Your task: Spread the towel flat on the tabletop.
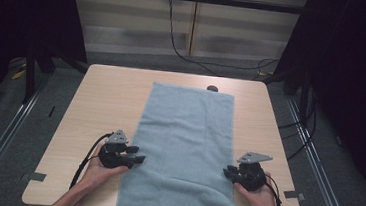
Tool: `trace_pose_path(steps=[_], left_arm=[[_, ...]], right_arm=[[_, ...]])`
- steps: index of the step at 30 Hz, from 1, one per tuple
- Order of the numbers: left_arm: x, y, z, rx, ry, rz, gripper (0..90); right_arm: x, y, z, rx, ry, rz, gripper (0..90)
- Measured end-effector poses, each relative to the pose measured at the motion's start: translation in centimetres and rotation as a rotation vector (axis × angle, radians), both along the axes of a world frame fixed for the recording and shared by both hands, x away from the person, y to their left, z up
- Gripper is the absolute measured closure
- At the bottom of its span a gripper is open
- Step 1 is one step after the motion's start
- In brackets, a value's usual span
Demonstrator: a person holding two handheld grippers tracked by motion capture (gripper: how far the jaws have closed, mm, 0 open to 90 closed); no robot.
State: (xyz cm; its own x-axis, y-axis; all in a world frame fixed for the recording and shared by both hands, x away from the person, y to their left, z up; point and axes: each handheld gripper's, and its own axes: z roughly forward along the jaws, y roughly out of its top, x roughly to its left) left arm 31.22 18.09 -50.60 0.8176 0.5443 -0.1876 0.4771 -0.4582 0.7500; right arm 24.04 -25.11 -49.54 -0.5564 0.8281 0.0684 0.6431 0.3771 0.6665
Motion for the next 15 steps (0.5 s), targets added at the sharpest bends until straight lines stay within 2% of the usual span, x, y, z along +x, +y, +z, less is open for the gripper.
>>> trace_pose_path(steps=[2,4,10,11,12,13,15], left_arm=[[-0.9,0.3,0.1,0.006,-0.002,-0.025,55.7],[-2.2,0.8,0.2,0.009,0.012,-0.049,56.5],[-7.0,2.5,0.6,0.006,0.059,-0.136,56.5],[-7.5,2.7,0.6,-0.005,0.066,-0.134,56.9],[-7.8,3.0,0.6,0.001,0.067,-0.144,57.5],[-8.0,3.3,0.6,-0.009,0.08,-0.142,58.1],[-7.7,3.5,0.6,-0.015,0.08,-0.135,58.3]], right_arm=[[-0.7,-0.1,0.0,0.016,0.005,0.003,74.8],[-1.4,-0.2,0.0,0.036,0.011,0.024,74.6],[-4.0,0.5,-0.1,0.1,0.042,0.081,73.1],[-4.5,0.8,0.0,0.101,0.048,0.098,72.6],[-4.8,0.9,0.0,0.102,0.05,0.118,72.8],[-5.2,1.2,0.1,0.095,0.062,0.134,73.1],[-5.6,1.5,0.2,0.103,0.063,0.144,70.5]])
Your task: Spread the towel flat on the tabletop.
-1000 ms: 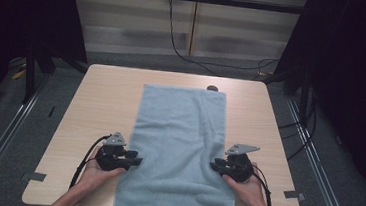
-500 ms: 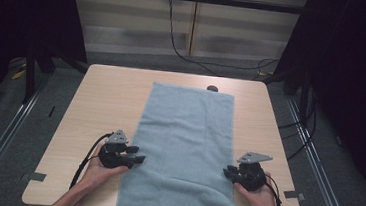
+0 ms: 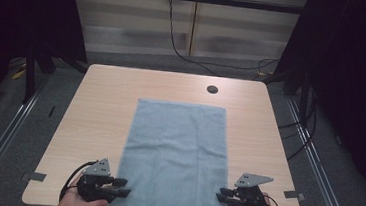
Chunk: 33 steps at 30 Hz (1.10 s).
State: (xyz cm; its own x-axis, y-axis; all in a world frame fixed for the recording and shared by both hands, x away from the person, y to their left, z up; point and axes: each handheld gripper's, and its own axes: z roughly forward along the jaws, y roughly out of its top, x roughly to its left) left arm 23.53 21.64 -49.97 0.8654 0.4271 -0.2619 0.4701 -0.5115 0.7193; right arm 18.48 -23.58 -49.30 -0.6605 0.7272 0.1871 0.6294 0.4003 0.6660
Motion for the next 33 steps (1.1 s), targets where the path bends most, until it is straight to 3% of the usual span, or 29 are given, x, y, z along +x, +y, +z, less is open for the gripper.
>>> trace_pose_path(steps=[1,3,4,6,9,11,14,16,18,19,21,24,28,30,33], left_arm=[[0.5,-0.1,0.1,-0.008,0.006,0.009,57.8],[2.4,-0.5,0.5,-0.001,-0.022,0.057,55.6],[3.1,-0.7,0.6,0.0,-0.024,0.066,54.6],[5.1,-1.3,0.8,0.014,-0.051,0.092,54.5],[8.0,-2.2,0.8,0.03,-0.056,0.108,59.3],[9.8,-2.6,0.7,0.001,-0.035,0.141,57.9],[11.5,-3.1,0.6,0.001,-0.086,0.197,55.5],[12.6,-3.1,0.6,-0.018,-0.056,0.213,52.7],[13.3,-2.9,0.5,-0.011,-0.094,0.251,50.4],[13.8,-2.7,0.4,-0.004,-0.072,0.277,48.7],[14.4,-2.6,0.0,-0.003,-0.046,0.265,40.6],[14.4,-2.6,-0.8,0.022,-0.079,0.258,40.2],[12.7,-2.4,-0.7,0.081,-0.157,0.206,63.8],[11.7,-2.0,-0.7,0.074,-0.142,0.195,70.4],[9.4,-1.3,-0.6,0.059,-0.132,0.174,70.0]], right_arm=[[0.2,-0.1,0.1,0.009,-0.007,-0.01,69.1],[1.2,-0.4,0.6,0.042,-0.024,-0.035,66.3],[2.3,-0.5,1.0,0.041,-0.056,-0.046,65.3],[3.8,-0.5,1.4,0.035,-0.076,-0.05,63.7],[6.9,0.0,1.8,0.027,-0.1,-0.065,56.2],[8.7,0.6,1.8,0.012,-0.115,-0.065,51.4],[10.9,1.8,1.1,-0.032,-0.123,-0.075,45.6],[11.8,2.4,0.6,-0.054,-0.111,-0.07,44.6],[12.6,2.7,0.0,-0.069,-0.112,-0.068,46.0],[12.8,2.8,-0.3,-0.087,-0.116,-0.071,48.3],[12.8,3.0,-0.8,-0.112,-0.124,-0.059,55.5],[12.5,3.2,-0.8,-0.108,-0.129,-0.039,70.0],[11.5,3.5,-0.8,-0.109,-0.143,-0.023,79.6],[11.0,3.3,-0.8,-0.093,-0.125,-0.018,79.7],[9.6,3.2,-0.7,-0.087,-0.118,0.007,79.3]])
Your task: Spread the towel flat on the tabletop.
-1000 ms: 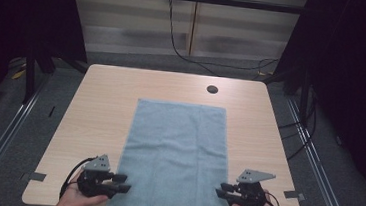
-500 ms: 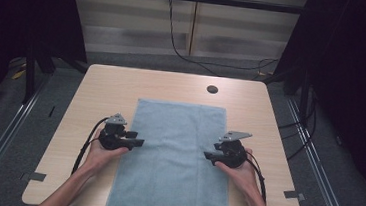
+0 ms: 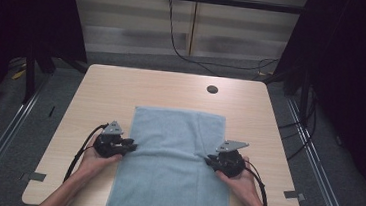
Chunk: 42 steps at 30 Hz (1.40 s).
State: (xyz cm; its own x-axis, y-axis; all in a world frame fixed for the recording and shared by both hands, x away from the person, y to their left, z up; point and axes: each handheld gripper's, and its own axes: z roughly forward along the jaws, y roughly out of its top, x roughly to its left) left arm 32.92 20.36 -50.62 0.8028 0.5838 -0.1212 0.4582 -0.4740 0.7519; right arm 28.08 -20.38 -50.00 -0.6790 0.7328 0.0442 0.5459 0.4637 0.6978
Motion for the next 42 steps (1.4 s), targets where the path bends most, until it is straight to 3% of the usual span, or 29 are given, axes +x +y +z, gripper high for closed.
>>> trace_pose_path(steps=[2,6,7,10,12,15,16,18,21,23,26,29,30,31,32,35,39,41,42], left_arm=[[-1.4,0.4,0.1,0.002,0.003,-0.024,64.8],[-4.5,1.0,0.3,-0.002,0.027,-0.043,63.6],[-5.4,1.1,0.5,0.022,0.015,-0.058,64.1],[-7.1,1.4,0.6,-0.013,0.083,-0.062,64.4],[-7.9,1.5,0.8,0.004,0.066,-0.083,64.4],[-7.6,1.4,1.2,-0.01,0.04,-0.082,60.0],[-7.1,1.3,1.3,-0.035,0.038,-0.088,58.6],[-6.0,0.8,1.3,-0.038,0.034,-0.071,56.9],[-4.1,0.1,0.8,-0.012,0.029,-0.031,54.8],[-3.2,0.0,0.4,-0.014,0.049,0.0,53.7],[-3.0,0.4,0.7,-0.018,0.041,0.012,51.2],[-2.4,1.3,1.5,-0.065,0.045,0.039,48.7],[-2.4,1.3,1.5,-0.065,0.045,0.039,48.3],[-2.2,1.5,1.6,-0.073,0.042,0.043,48.3],[-2.0,1.7,1.7,-0.091,0.038,0.058,48.4],[-1.0,2.1,2.2,-0.094,0.04,0.077,47.3],[0.0,2.3,3.3,-0.117,0.013,0.101,45.1],[0.5,2.3,3.4,-0.15,-0.002,0.119,44.8],[1.0,2.1,3.5,-0.133,0.008,0.121,44.2]], right_arm=[[-2.0,-0.1,0.0,0.027,0.021,0.028,78.3],[-5.1,-0.2,0.1,0.049,0.039,0.06,77.5],[-5.8,-0.2,0.2,0.047,0.05,0.07,77.4],[-7.6,0.0,0.4,0.041,0.062,0.103,75.8],[-8.5,0.1,0.5,0.053,0.073,0.104,73.1],[-8.7,0.1,0.6,0.066,0.081,0.119,63.9],[-8.4,-0.1,0.8,0.086,0.077,0.123,61.8],[-7.3,-0.5,1.4,0.142,0.036,0.099,59.6],[-4.3,-1.1,2.2,0.132,-0.008,0.037,56.9],[-1.8,-1.6,2.2,0.11,-0.007,-0.002,52.1],[1.6,-2.2,1.8,0.082,-0.01,-0.062,49.6],[4.1,-2.8,1.0,0.083,-0.008,-0.11,47.6],[4.1,-2.8,1.0,0.083,-0.008,-0.11,47.6],[4.9,-2.9,0.5,0.044,0.004,-0.137,45.7],[5.3,-2.9,0.2,0.045,0.0,-0.142,44.9],[6.0,-3.1,-0.2,0.049,-0.022,-0.174,43.4],[6.2,-3.5,-0.5,0.031,-0.031,-0.184,43.1],[6.0,-3.3,-0.6,0.009,-0.03,-0.188,44.6],[6.0,-3.1,-0.6,-0.002,-0.036,-0.187,45.9]])
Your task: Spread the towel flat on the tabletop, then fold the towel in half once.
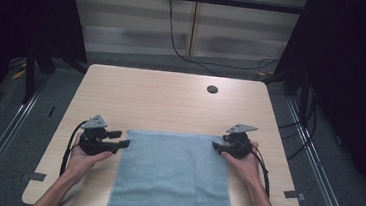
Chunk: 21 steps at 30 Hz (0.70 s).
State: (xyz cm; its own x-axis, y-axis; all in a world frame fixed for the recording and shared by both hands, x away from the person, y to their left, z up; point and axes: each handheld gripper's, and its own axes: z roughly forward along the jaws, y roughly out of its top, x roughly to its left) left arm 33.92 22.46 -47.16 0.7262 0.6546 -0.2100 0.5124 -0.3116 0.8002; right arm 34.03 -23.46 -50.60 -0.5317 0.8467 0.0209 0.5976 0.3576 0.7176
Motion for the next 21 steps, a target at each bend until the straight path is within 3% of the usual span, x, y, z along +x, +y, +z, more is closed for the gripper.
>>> trace_pose_path(steps=[1,2,5,6,9,11,14,16,18,21], left_arm=[[0.5,-0.2,0.0,0.022,-0.001,0.003,41.8],[0.9,-0.3,-0.1,0.006,-0.015,0.019,41.4],[2.1,-0.9,-0.6,0.011,0.01,0.035,39.2],[2.3,-1.1,-0.8,-0.01,0.024,0.032,38.2],[2.5,-1.7,-1.4,0.028,0.023,0.001,35.7],[2.8,-1.8,-2.0,0.073,0.024,0.005,34.7],[3.5,-1.7,-3.0,0.092,0.052,0.017,33.7],[3.8,-1.8,-3.3,0.078,0.053,0.034,33.8],[4.0,-1.8,-3.6,0.096,0.041,0.045,33.9],[4.1,-1.9,-3.7,0.085,0.037,0.034,33.4]], right_arm=[[0.0,0.1,0.0,-0.002,0.001,0.004,50.0],[-0.1,0.1,0.0,0.002,0.002,0.012,55.6],[-0.3,0.2,0.1,0.017,0.008,0.03,71.6],[-0.4,0.3,0.1,0.019,0.007,0.033,75.1],[-0.5,0.5,0.1,0.03,0.014,0.039,82.3],[-0.5,0.4,0.0,0.045,0.011,0.045,83.1],[-0.5,0.4,0.0,0.051,0.016,0.046,83.3],[-0.5,0.4,0.0,0.053,0.015,0.045,83.2],[-0.5,0.4,0.0,0.052,0.011,0.043,83.2],[-0.6,0.4,0.0,0.041,0.008,0.047,83.2]])
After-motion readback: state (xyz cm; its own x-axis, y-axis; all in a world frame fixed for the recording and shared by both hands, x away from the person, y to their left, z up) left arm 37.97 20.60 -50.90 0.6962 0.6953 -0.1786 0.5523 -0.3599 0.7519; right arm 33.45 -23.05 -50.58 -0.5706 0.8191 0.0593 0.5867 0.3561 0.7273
